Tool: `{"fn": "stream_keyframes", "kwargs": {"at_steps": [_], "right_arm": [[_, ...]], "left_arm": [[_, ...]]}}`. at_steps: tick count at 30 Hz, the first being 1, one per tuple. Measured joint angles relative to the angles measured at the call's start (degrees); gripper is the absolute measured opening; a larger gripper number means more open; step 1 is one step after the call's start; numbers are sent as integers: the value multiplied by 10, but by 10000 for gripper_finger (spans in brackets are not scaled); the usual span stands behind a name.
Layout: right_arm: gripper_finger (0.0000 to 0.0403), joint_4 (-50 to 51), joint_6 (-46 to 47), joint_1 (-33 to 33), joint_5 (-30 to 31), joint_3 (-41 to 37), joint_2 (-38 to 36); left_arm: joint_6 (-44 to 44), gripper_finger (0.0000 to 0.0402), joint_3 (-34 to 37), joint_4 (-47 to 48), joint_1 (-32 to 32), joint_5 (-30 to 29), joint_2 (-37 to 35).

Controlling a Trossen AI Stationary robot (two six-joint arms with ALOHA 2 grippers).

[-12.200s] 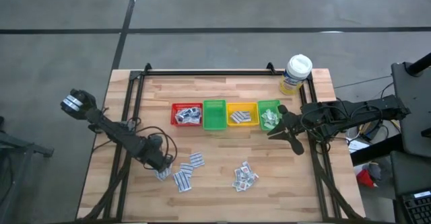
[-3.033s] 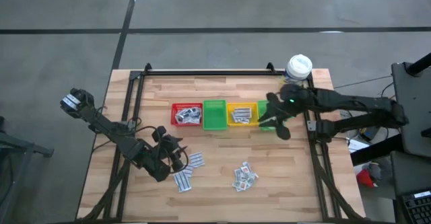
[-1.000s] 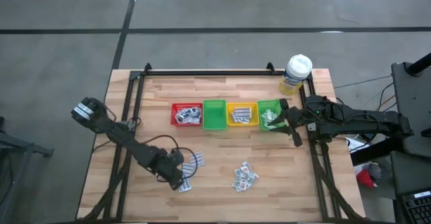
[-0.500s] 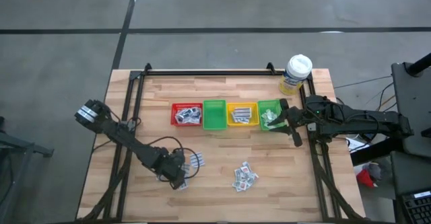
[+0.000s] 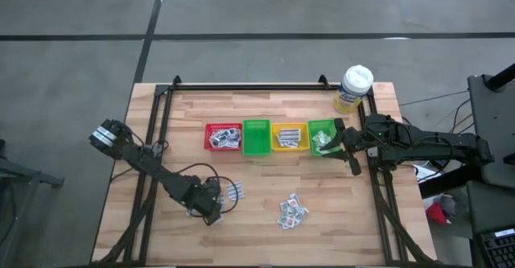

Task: Pick & Place First Aid Supplies
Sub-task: Put the blue bandage into the yellow basket

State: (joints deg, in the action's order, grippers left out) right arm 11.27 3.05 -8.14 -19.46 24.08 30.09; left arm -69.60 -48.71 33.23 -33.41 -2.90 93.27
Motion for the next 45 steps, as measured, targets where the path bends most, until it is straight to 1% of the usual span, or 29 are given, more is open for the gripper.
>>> {"fn": "stream_keyframes", "kwargs": {"at_steps": [2,4,9,14,19,23,24,26,31,34,40,45], "right_arm": [[90,0,0,0,0,0,0],[86,0,0,0,0,0,0],[82,0,0,0,0,0,0],[87,0,0,0,0,0,0],[91,0,0,0,0,0,0],[85,0,0,0,0,0,0],[83,0,0,0,0,0,0],[81,-1,1,0,0,0,1],[82,-34,57,0,-1,0,9],[89,-63,98,0,-5,0,27],[111,-114,134,0,-19,0,93],[135,-189,149,0,-37,0,165]], "left_arm": [[0,16,0,-2,0,0,0],[-1,5,0,-7,0,0,0],[-3,1,-1,-8,0,-6,-11],[-1,0,-9,-17,-1,-10,-32],[6,0,-20,-1,-1,-13,-53],[17,0,-38,29,-1,-22,-68],[23,0,-42,33,-1,-33,-72],[38,0,-53,30,-1,-74,-80],[92,0,-91,30,4,-229,-97],[129,0,-115,30,17,-295,-99],[217,0,-144,10,60,-353,-97],[292,0,-144,-50,97,-361,-96]]}}
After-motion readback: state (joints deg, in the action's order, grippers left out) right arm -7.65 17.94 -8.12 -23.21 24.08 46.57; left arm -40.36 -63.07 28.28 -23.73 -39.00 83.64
